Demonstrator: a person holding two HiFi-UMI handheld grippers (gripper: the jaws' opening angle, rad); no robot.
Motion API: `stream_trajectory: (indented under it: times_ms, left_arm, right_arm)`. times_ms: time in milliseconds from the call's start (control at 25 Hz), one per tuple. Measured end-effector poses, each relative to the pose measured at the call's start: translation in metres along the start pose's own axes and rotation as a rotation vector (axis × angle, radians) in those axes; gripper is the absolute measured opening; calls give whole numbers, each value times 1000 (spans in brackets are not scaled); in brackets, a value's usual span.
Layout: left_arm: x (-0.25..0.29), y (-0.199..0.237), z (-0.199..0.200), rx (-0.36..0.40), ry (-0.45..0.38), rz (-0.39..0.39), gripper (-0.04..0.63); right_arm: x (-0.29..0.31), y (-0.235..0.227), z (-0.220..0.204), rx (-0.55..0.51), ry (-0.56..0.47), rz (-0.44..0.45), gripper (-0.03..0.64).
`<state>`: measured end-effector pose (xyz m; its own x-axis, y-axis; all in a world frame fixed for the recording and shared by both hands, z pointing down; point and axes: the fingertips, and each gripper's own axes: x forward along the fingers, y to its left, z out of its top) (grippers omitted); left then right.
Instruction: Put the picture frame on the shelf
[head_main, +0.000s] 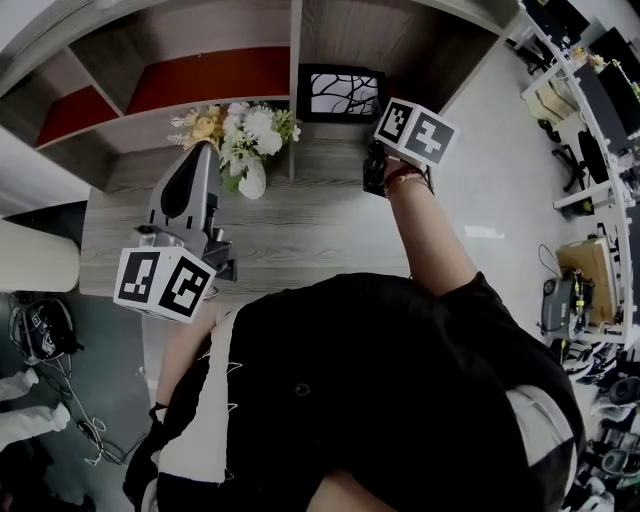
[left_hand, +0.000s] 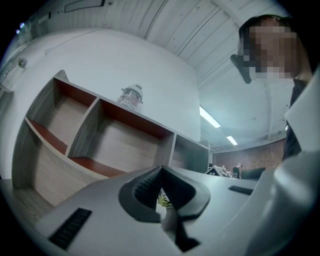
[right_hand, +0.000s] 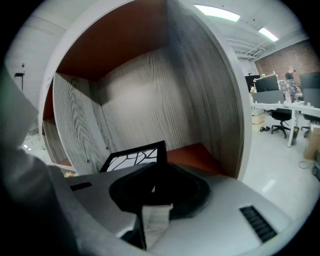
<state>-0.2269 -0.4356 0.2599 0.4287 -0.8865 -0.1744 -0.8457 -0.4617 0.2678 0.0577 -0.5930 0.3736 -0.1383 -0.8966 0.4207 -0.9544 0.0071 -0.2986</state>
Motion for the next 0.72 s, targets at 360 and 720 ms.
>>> stream_trajectory:
  times_ms: [360,720]
  left_arm:
    - [-1,0,2,1,-4,11,11]
    - [1,-6,3,4,1,9,11]
  right_arm:
    - [3,1,-6,88,15,16,78]
    - [-2,3,-6,85,18,19,78]
